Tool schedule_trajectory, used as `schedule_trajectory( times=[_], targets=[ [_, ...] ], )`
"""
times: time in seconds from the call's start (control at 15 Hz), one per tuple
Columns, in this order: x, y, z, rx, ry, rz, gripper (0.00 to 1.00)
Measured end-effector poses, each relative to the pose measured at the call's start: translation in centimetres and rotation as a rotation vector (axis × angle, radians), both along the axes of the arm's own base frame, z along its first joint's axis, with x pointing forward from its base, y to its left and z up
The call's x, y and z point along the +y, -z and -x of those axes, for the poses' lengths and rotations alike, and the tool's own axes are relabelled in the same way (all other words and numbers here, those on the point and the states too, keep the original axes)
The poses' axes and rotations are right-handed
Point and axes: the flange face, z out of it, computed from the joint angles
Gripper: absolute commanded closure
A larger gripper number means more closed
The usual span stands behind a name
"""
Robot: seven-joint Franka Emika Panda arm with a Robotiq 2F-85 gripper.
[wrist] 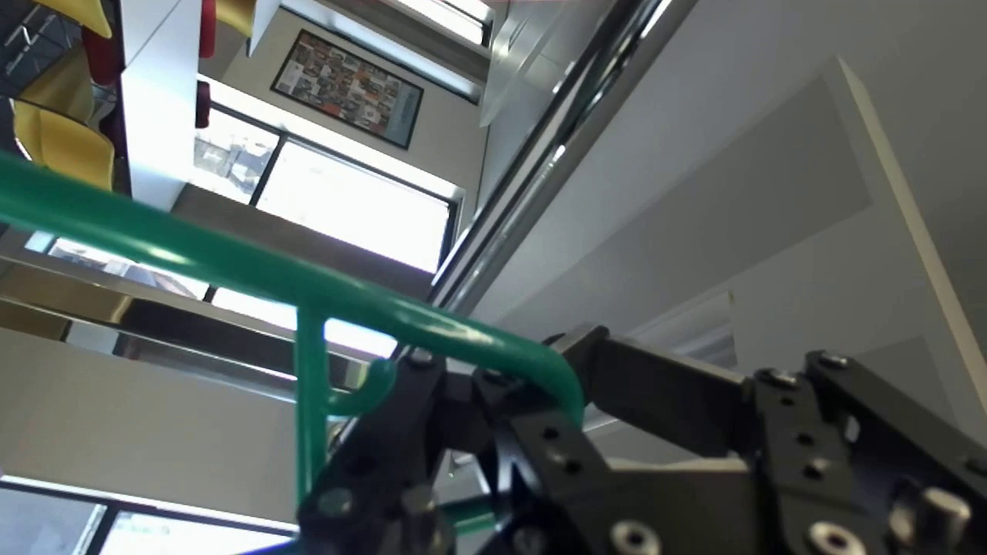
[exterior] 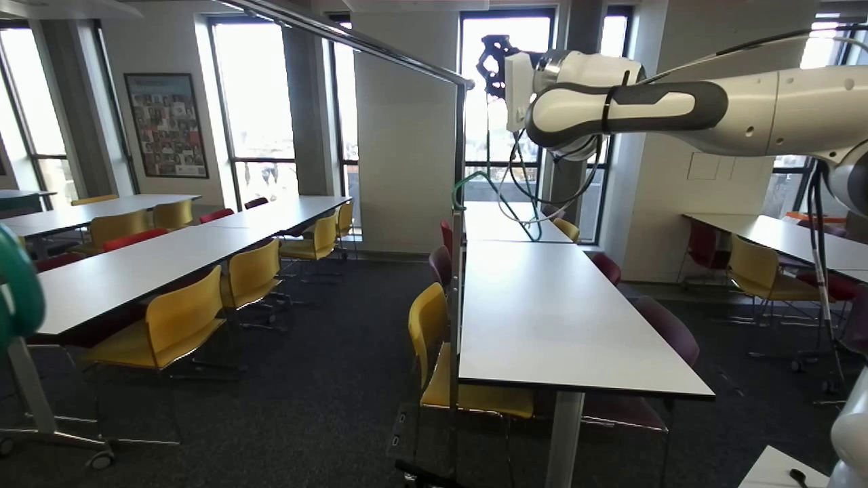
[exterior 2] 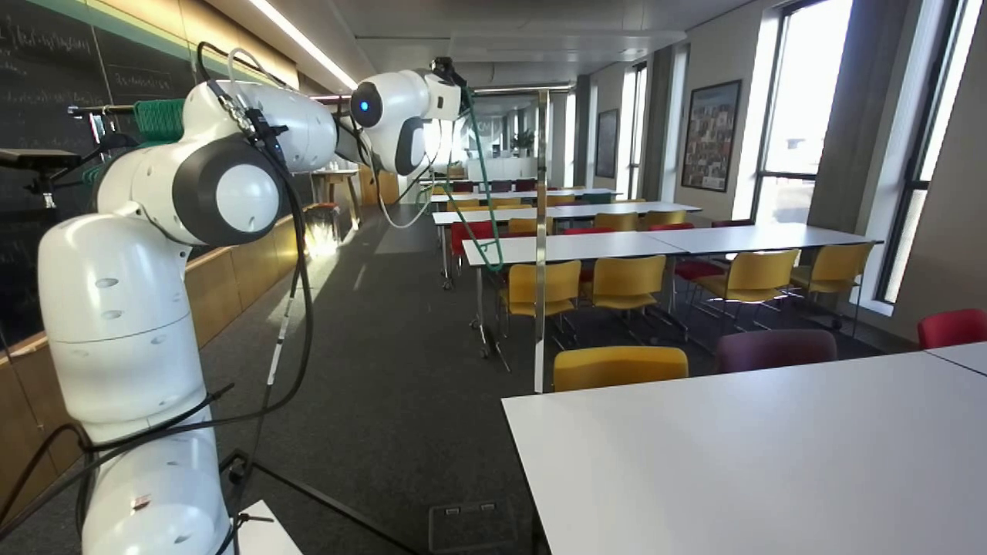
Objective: Put the green hanger on the table
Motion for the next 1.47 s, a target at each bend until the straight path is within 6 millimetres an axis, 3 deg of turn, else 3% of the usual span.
schedule_trajectory(
  times=[0.33, 0.47, 0.67, 1.0, 1.47],
  targets=[
    [-2.3, -3.7, 2.4, -0.081, 0.057, 0.043, 1.00],
    [-4.8, -4.3, 2.5, -0.098, 0.114, 0.075, 1.00],
    [-10.9, -3.9, 1.5, -0.097, 0.241, 0.157, 1.00],
    [-21.3, 0.4, -1.8, -0.017, 0.430, 0.362, 1.00],
    [-31.1, 11.2, -6.6, 0.187, 0.517, 0.480, 1.00]
  ],
)
